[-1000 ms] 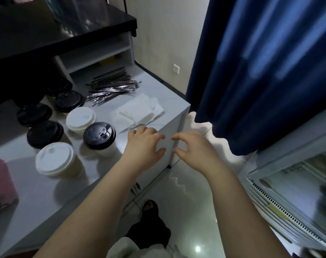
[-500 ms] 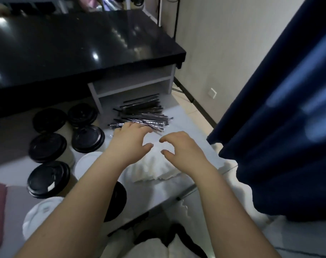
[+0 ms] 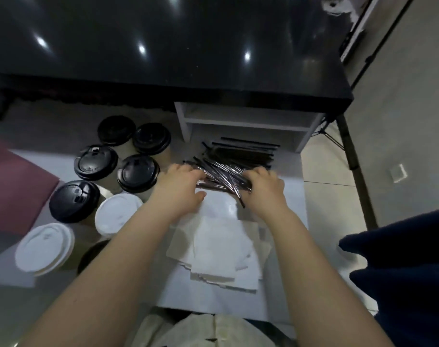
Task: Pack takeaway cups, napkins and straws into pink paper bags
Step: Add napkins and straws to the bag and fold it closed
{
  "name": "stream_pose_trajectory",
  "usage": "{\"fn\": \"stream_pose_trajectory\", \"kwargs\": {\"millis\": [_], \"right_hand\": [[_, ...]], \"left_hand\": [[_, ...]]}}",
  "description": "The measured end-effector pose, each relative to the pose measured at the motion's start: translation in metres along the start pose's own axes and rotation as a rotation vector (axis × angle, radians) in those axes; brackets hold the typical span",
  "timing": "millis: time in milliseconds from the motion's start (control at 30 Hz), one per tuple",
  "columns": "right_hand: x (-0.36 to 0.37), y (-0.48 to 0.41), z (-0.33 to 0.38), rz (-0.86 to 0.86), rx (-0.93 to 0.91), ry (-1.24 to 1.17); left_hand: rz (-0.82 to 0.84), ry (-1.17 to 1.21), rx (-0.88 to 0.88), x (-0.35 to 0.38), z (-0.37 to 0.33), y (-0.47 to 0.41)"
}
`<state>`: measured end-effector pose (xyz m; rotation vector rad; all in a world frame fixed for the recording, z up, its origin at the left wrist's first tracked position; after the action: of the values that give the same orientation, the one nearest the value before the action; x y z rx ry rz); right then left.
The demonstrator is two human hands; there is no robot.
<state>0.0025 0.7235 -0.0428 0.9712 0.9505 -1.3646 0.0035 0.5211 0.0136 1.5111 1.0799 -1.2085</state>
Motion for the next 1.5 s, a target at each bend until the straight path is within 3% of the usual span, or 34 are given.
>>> {"fn": "stream_pose_trajectory", "kwargs": {"millis": [267,567,933,1200,1500], "right_hand": [[0.028,-0.038,-0.01,-0.04,0.039,-0.005],[0.03,-0.06,-0.026,-0.064,0.056,-0.105],[-0.009,-0.064,-0.023,-0.085,0.041,-0.367],[-0.031,-0.044,0.049,0.107,-0.162,-0.614],[-0.032,0.009,0.197,0.142,-0.492,-0.408]], "left_hand": [[0.017,0.013,-0.076,0.025,-0.033,-0.026],[-0.118,0.158,-0.156,0.03,-0.036,-0.015],[-0.23,0.095,-0.174,0.015,-0.043,-0.016],[-0.37,0.048,-0.237,-0.032,-0.005,0.023],[-0.445,-0.057,-0.391,-0.069,0.093,0.129]]}}
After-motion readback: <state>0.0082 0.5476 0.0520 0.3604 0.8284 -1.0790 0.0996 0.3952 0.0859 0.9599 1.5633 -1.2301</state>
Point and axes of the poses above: each hand's wrist, its own y-axis away from the middle knuckle, its own x-axis out of the palm, z = x × y, the point moved 1 cm from there along -y, towards the middle knuckle, and after that the axes turned 7 degrees about -z, right-handed, at the moved point
